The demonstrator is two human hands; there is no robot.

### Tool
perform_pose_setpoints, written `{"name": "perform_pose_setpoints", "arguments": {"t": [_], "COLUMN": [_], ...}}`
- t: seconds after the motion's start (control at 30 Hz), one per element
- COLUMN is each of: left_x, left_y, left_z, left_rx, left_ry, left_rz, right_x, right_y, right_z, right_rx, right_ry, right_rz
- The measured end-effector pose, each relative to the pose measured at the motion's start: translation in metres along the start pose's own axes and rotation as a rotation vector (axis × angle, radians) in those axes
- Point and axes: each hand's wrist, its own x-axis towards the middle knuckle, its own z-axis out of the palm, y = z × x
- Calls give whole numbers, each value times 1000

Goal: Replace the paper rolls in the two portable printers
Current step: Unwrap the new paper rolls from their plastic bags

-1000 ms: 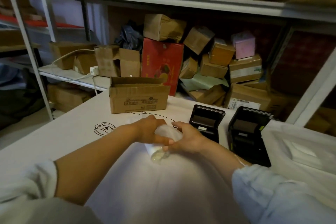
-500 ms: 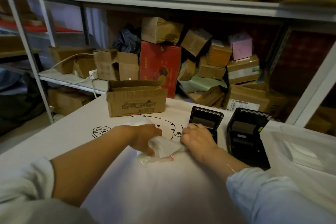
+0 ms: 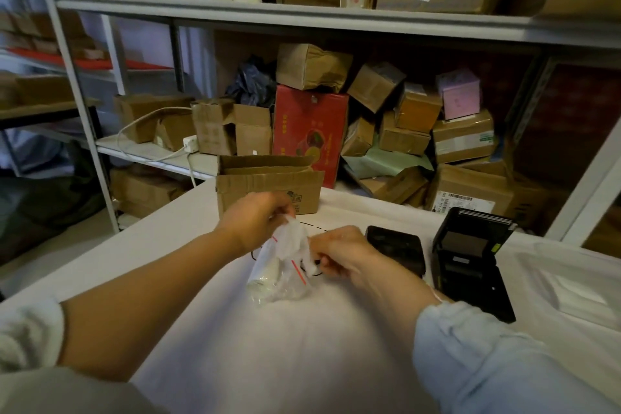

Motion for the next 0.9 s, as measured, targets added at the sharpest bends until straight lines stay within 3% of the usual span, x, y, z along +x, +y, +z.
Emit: {"name": "perform_pose_setpoints", "arguments": {"t": [0.07, 0.17, 0.3, 0.43, 0.6, 0.77, 0.9], "left_x": [-1, -3, -15, -27, -23, -23, -10], "left_y": [-1, -3, -2, 2, -23, -43, -23], "left_z": [-2, 3, 24, 49, 40, 30, 13], "left_rx": [-74, -2, 107, 24, 7, 43, -98], "left_ry": [25, -72, -298, -445, -332, -345, 3], "left_rz": [-43, -210, -429, -446, -527, -541, -390], "right_x": [-1, 7, 11, 9, 8, -2, -8], "right_y": [-9, -12, 13, 21, -2, -5, -8], "right_z": [-4, -6, 3, 5, -9, -11, -15], "right_rx": [74, -141, -477, -234, 53, 61, 143], "right_ry": [85, 143, -4, 34, 252, 139, 144], "right_rz": [-47, -60, 34, 52, -162, -187, -280]}}
